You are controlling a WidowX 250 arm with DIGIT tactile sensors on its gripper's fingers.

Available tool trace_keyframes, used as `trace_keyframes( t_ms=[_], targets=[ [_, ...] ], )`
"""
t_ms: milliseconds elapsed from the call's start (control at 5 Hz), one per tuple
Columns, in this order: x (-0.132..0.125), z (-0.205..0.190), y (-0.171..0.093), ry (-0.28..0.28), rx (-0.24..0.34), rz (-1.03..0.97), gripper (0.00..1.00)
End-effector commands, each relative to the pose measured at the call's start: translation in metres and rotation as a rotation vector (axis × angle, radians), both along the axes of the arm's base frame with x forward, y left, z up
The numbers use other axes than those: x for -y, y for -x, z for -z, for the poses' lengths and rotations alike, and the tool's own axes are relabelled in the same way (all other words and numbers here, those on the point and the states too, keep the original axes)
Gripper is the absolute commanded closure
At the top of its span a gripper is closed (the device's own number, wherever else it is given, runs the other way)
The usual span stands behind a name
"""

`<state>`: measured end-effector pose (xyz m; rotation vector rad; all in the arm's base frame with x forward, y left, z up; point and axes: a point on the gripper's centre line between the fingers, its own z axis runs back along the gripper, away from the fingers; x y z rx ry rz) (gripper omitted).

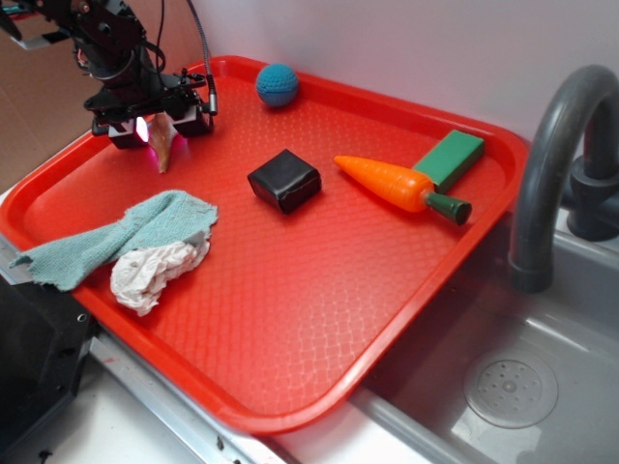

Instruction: Grab the shell.

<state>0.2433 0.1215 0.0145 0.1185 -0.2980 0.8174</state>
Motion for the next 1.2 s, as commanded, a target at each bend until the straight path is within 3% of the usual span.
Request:
trace_keyframes(
  t_ms=[0, 200, 400, 600, 800, 1000],
  targets=[
    [0.001, -0.079, -0.002, -0.091, -0.028, 0.092, 1.00],
    [0.019, -0.128, -0.010, 0.003, -0.065, 0.196, 1.00],
    [0.057, -0.178, -0.007, 0.099, -0.089, 0.330, 1.00],
    [0.086, -0.213, -0.009, 0.165, -0.081, 0.441, 1.00],
    [0.102, -0.233, -0.004, 0.179, -0.063, 0.511, 1.00],
    [0.104, -0.211, -0.020, 0.188, -0.165, 0.654, 1.00]
  ],
)
